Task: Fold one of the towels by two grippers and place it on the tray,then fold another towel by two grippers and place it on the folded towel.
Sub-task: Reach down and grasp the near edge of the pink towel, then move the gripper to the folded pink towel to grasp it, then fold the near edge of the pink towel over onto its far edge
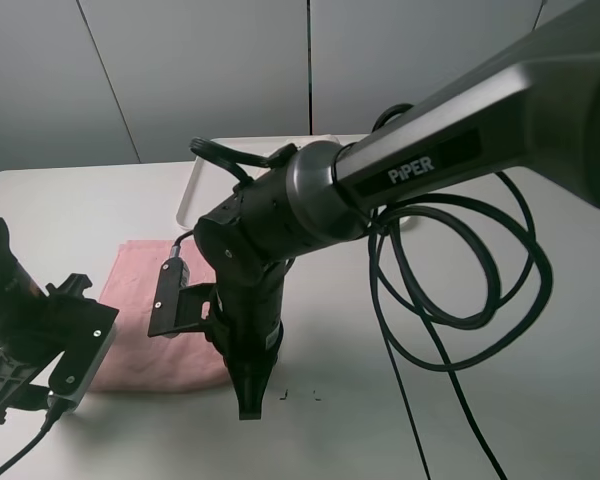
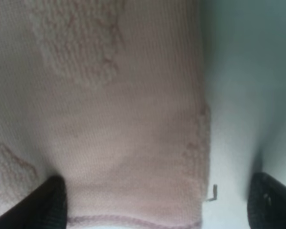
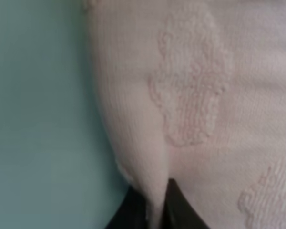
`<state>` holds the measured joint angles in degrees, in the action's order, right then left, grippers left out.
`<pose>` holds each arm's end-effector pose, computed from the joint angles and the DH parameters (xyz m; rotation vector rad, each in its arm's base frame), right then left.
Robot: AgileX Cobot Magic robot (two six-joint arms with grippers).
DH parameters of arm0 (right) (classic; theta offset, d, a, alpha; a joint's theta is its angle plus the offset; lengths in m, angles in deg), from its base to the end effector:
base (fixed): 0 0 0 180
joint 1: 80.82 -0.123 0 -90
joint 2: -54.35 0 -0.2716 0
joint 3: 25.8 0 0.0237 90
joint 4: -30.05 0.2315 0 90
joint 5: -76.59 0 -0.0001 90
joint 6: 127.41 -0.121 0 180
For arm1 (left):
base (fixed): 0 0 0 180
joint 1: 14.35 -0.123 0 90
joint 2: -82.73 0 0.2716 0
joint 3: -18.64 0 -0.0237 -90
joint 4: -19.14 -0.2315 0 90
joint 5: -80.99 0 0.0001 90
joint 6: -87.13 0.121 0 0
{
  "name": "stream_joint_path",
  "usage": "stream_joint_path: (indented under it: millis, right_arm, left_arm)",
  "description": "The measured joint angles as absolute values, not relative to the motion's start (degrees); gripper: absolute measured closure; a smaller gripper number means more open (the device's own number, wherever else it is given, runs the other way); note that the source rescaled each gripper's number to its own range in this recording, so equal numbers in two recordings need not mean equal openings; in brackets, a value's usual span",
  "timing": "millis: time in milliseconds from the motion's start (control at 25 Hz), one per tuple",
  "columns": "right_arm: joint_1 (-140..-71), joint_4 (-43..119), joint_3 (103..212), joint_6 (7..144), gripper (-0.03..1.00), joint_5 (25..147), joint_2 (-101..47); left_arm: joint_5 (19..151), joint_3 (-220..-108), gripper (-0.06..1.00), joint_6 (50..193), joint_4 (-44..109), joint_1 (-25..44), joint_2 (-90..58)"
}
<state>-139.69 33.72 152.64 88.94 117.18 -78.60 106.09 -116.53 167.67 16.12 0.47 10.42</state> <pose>0.1906 0.3254 0.0560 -2.2146 2.1188 0.0914 0.2089 -0.0525 0.0664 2.3549 2.0446 0.0657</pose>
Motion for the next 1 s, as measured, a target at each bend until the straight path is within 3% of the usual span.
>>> stream_joint_path:
  millis: [120,240,400,480,520,1000]
  right_arm:
    - [-139.69,33.72,152.64,88.84,0.95,117.18,-78.60]
    - [-139.69,33.72,152.64,88.84,0.95,117.18,-78.60]
    - [-139.69,33.82,152.64,88.73,0.95,117.18,-78.60]
    - [-139.69,34.15,152.64,88.62,0.95,117.18,-78.60]
    - [-139.69,34.29,152.64,88.51,0.95,117.18,-78.60]
    - [-139.69,35.77,152.31,85.73,0.95,119.25,-77.35]
  left_arm:
    - [105.53,-116.53,-0.02,167.67,16.12,0.47,10.42]
    - [104.43,-116.53,0.12,167.67,16.12,0.47,10.55]
    - [103.21,-116.63,0.57,168.13,16.12,0.47,10.67]
    - [103.10,-116.63,0.84,168.13,16.12,0.47,10.67]
    - [103.10,-116.63,0.91,168.24,16.12,0.47,10.67]
    - [105.92,-116.63,0.92,168.24,17.79,0.47,6.20]
